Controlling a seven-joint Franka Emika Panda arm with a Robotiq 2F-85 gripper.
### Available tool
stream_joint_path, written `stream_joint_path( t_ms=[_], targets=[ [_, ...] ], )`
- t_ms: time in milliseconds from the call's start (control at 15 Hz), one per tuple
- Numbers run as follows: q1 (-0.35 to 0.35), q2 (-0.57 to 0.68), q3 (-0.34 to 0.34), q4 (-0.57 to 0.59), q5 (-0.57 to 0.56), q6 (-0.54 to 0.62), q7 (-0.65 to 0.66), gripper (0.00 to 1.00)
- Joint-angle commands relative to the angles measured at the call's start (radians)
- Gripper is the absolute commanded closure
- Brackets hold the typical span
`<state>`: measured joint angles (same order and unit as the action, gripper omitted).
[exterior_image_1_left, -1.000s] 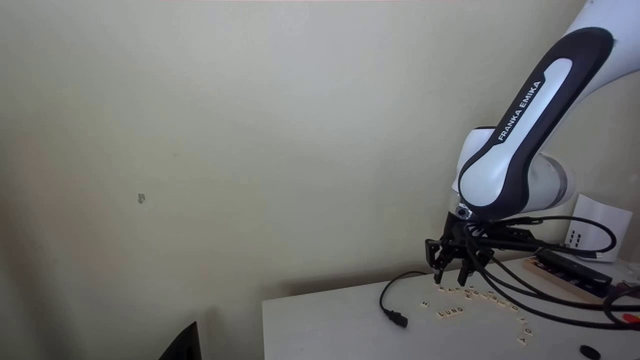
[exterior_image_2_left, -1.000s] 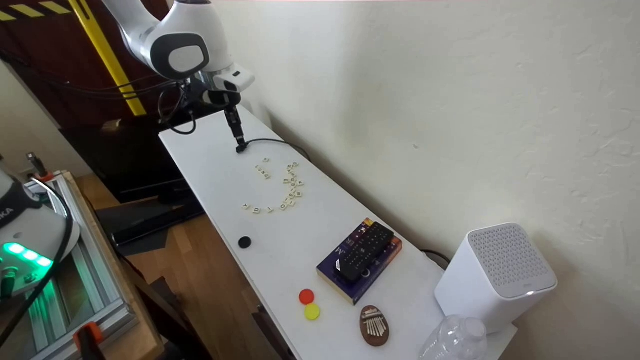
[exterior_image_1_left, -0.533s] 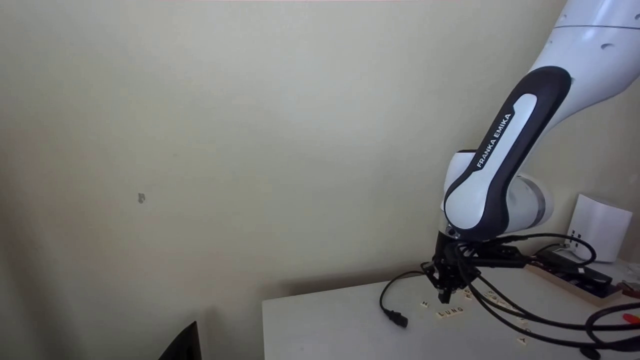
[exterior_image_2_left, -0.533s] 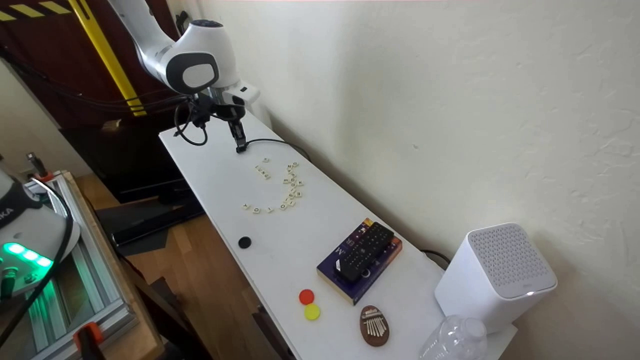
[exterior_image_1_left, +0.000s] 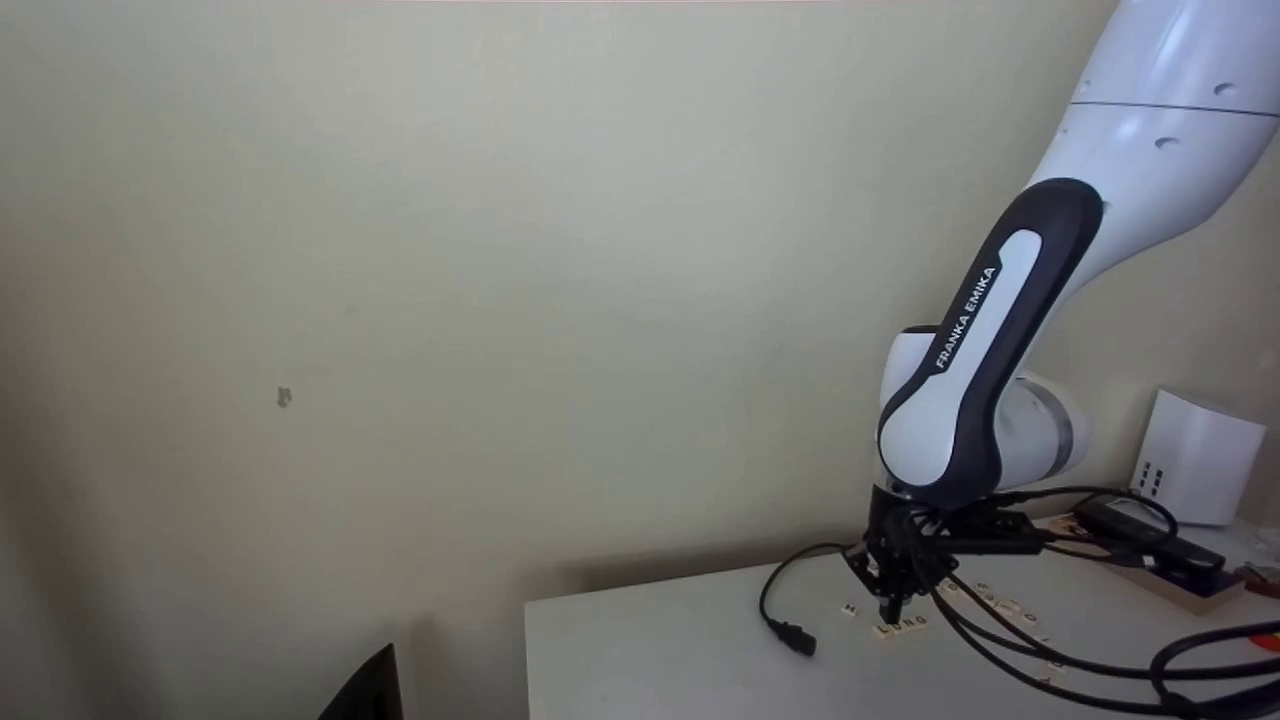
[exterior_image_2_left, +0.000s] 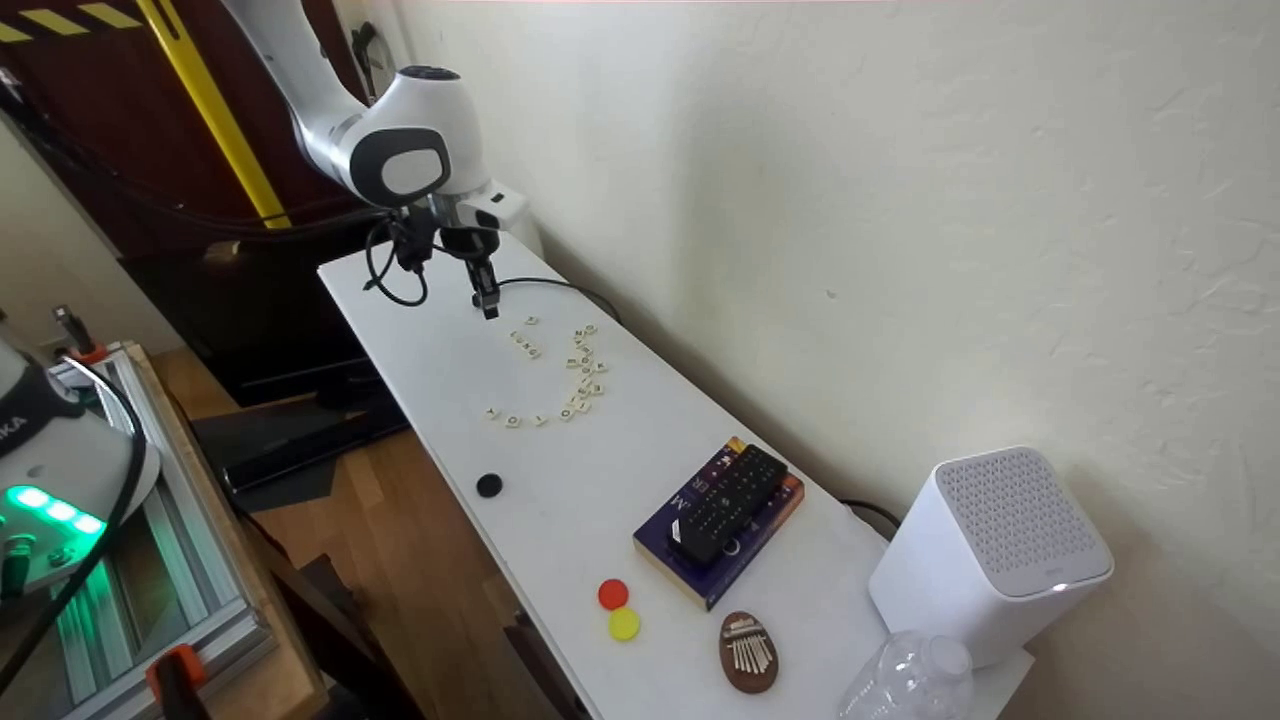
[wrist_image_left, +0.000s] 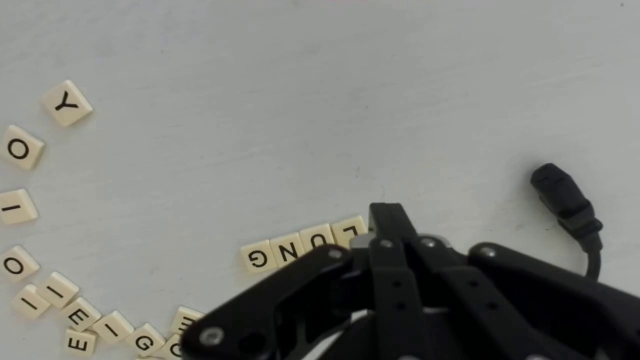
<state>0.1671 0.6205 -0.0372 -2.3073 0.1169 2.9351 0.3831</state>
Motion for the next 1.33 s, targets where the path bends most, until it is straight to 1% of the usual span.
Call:
stream_joint_path(
  t_ms=[0, 1267],
  targets=[
    [0.015, 0.037, -0.021, 0.037, 0.006, -0.007, -0.016, 1.0],
    [0.002, 0.102, -0.024, 0.099, 0.01, -0.005, -0.036, 1.0]
  ],
)
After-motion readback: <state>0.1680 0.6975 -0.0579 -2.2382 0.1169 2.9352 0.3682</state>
